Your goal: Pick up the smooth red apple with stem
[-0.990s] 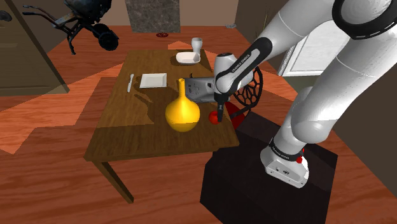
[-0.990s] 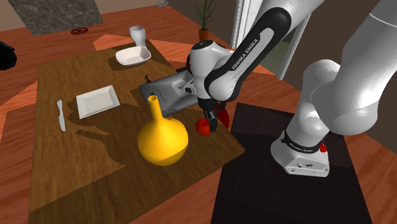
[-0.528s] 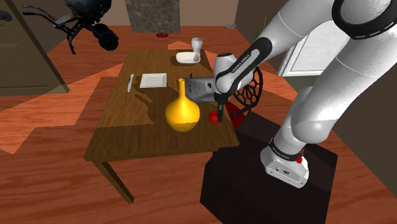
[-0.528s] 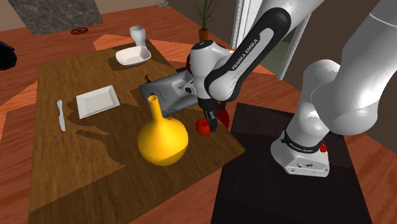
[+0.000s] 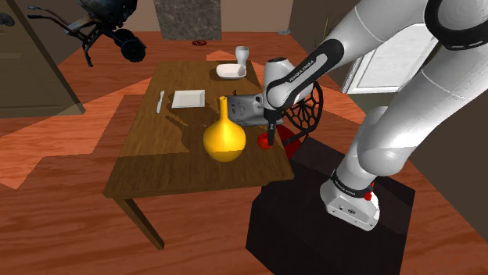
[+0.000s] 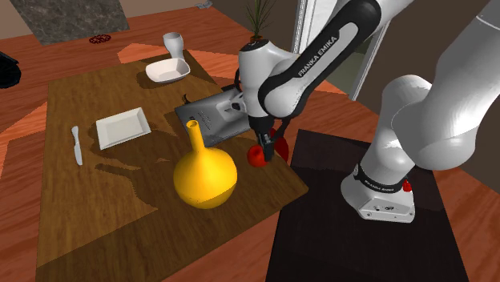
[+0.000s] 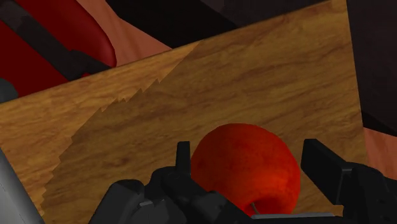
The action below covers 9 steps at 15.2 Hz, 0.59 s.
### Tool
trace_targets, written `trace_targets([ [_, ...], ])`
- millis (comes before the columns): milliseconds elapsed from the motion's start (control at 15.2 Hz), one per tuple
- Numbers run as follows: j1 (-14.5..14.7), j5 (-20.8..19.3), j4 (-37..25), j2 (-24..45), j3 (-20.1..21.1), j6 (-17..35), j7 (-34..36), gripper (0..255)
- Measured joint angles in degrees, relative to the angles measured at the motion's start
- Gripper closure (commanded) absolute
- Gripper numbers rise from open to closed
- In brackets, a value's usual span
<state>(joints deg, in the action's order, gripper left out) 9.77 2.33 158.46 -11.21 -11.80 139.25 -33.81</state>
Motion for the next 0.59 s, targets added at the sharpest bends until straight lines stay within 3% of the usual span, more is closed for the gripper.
trace_targets([
  [594, -0.9, -2.0, -1.6, -7.7, 0.7, -9.1, 2.0, 255],
])
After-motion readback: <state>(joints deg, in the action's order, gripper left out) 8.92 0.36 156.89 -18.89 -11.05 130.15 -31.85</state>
